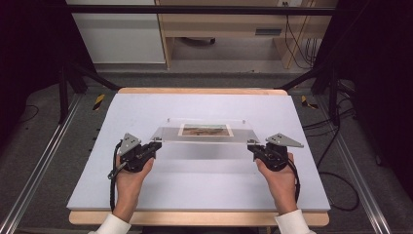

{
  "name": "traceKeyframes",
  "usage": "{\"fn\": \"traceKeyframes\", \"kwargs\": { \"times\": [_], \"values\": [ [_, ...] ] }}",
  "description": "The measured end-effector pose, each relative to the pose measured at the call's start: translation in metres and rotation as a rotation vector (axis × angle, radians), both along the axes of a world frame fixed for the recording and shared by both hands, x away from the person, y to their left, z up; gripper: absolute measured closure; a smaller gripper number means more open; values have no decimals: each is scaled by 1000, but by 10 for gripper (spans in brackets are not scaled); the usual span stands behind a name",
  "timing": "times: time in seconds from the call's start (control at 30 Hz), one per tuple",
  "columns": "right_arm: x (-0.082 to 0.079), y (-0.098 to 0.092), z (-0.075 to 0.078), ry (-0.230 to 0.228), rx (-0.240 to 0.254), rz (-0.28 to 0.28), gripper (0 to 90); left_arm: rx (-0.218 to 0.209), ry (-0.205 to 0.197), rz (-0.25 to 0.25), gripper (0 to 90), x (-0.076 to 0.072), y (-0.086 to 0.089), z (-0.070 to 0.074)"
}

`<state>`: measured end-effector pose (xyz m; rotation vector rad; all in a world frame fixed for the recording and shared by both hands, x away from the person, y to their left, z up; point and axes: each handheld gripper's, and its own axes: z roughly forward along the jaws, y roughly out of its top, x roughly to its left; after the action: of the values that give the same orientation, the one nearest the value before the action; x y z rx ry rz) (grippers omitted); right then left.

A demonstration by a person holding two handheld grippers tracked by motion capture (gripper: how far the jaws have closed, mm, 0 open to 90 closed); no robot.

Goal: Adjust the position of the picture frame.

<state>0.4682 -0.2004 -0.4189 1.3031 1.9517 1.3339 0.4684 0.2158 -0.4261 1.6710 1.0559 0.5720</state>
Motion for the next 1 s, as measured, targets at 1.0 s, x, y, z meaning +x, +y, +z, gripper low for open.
{"fn": "traceKeyframes", "kwargs": {
  "times": [1.0],
  "values": [
    [-13,-1,-42,129,-65,35,846,121,86,20,834,-18,-8,-42]
  ]
}}
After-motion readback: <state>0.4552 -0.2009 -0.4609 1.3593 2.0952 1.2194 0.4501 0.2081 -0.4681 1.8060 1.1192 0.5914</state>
